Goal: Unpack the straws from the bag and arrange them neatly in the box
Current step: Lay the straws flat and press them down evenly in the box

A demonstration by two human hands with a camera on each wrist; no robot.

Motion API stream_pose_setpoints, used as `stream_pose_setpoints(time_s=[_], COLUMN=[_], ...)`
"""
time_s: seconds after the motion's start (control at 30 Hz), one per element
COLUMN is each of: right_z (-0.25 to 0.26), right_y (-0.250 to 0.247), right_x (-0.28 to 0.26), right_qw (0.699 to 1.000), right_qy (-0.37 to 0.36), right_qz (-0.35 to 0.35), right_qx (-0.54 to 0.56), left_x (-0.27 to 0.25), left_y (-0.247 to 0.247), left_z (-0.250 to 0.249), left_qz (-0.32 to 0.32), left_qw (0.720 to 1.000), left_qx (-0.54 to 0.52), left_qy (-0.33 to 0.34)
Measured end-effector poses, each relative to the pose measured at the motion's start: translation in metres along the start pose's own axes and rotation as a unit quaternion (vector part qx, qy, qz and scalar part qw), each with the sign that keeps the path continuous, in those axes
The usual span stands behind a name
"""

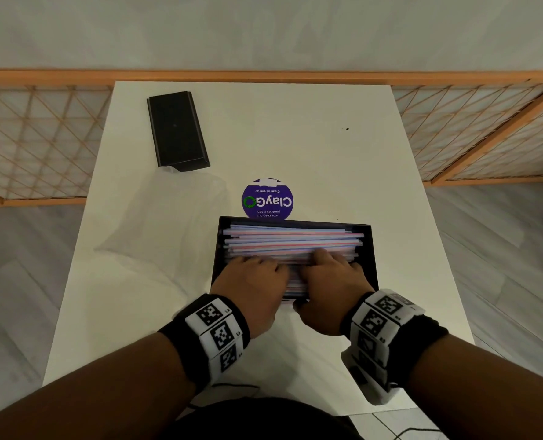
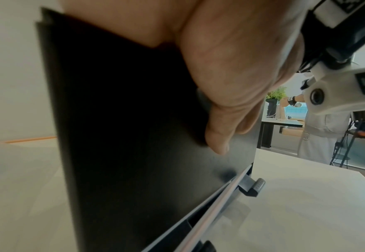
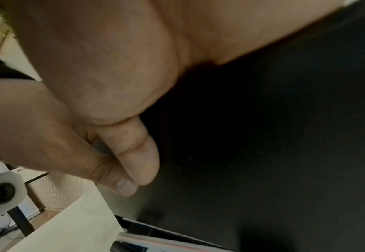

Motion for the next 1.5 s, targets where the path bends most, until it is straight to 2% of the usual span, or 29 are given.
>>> stream_pose_setpoints(time_s=[0.17,0.33,0.47,0.63,0.87,1.0,1.13,1.2,1.3,1.43,1.5], right_z=[0.005,0.005,0.013,-0.001,-0.002,0.000,-0.002,0.002,0.006,0.004,0.001], right_y=[-0.004,-0.007,-0.003,-0.001,0.002,-0.006,-0.020,-0.018,-0.002,0.002,0.002], right_x=[-0.008,-0.010,-0.010,-0.010,-0.009,-0.014,-0.024,-0.025,-0.021,-0.014,-0.012], right_qw=[0.998,0.998,0.998,0.999,1.000,0.998,0.991,0.992,0.998,0.999,0.999], right_qy=[-0.024,-0.009,-0.056,-0.007,-0.001,-0.020,-0.037,-0.046,-0.045,-0.039,-0.032], right_qz=[-0.051,-0.040,-0.033,-0.025,-0.024,-0.064,-0.131,-0.111,-0.042,-0.032,-0.027], right_qx=[-0.023,-0.036,-0.006,-0.033,-0.015,-0.004,0.009,0.022,0.020,0.004,0.010], left_x=[0.000,-0.001,-0.002,-0.005,-0.004,-0.009,-0.014,-0.013,-0.008,-0.005,-0.003], left_y=[0.002,-0.003,0.005,0.004,0.008,-0.004,-0.014,-0.007,0.004,0.008,0.010], left_z=[0.002,-0.001,0.000,0.011,0.010,0.006,0.001,-0.002,0.004,0.009,0.011], left_qz=[-0.008,-0.036,-0.031,0.001,-0.003,-0.056,-0.140,-0.119,-0.070,-0.008,0.002], left_qw=[1.000,0.999,0.999,0.999,0.999,0.998,0.989,0.991,0.997,0.999,0.999], left_qx=[-0.002,0.008,-0.023,-0.022,0.007,-0.010,-0.043,-0.051,-0.042,-0.012,-0.001], left_qy=[-0.018,-0.015,0.008,-0.042,-0.047,-0.022,0.020,0.043,0.017,-0.033,-0.043])
Point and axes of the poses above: each hand's wrist, its own x-axis towards the middle knuckle, its own y-axis out of the palm, z = x × y, the point moved 6 cm from there along x, towards the middle knuckle, and after that the axes turned 3 degrees about -y, right-handed, at the moved point
